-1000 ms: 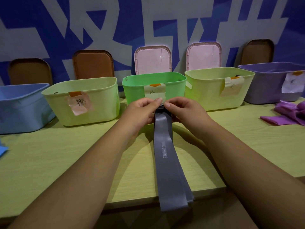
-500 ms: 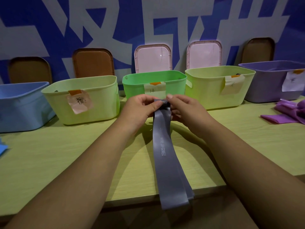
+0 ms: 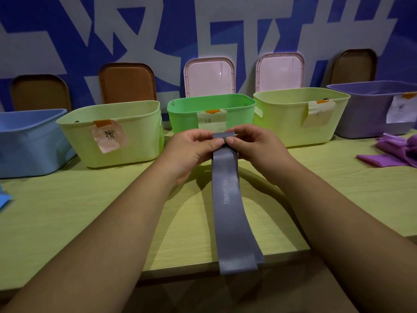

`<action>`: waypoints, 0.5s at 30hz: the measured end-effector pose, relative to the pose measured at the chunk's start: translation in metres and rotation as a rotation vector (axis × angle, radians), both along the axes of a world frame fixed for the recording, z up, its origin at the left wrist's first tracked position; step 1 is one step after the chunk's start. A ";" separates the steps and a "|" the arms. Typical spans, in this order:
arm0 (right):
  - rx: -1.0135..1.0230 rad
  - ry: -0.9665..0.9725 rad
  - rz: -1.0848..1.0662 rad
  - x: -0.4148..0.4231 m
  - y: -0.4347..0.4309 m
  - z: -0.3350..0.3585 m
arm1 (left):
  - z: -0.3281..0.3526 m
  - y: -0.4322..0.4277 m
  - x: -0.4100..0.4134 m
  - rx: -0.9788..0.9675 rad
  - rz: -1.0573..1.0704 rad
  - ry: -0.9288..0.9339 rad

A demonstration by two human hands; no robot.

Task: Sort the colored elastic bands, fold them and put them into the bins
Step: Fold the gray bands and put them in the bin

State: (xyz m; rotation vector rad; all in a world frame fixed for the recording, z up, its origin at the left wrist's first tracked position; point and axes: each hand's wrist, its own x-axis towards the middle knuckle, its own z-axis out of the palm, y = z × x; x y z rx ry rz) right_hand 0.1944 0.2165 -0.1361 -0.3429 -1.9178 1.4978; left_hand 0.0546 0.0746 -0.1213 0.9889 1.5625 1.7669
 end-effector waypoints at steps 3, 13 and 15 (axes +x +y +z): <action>-0.011 0.007 0.003 0.000 0.001 0.000 | 0.002 0.001 -0.001 -0.029 0.036 0.114; -0.090 0.022 0.065 0.002 0.001 0.001 | 0.005 -0.004 -0.003 -0.001 -0.025 0.004; -0.091 0.017 0.057 0.003 0.000 0.002 | 0.003 -0.004 -0.004 -0.023 -0.044 -0.052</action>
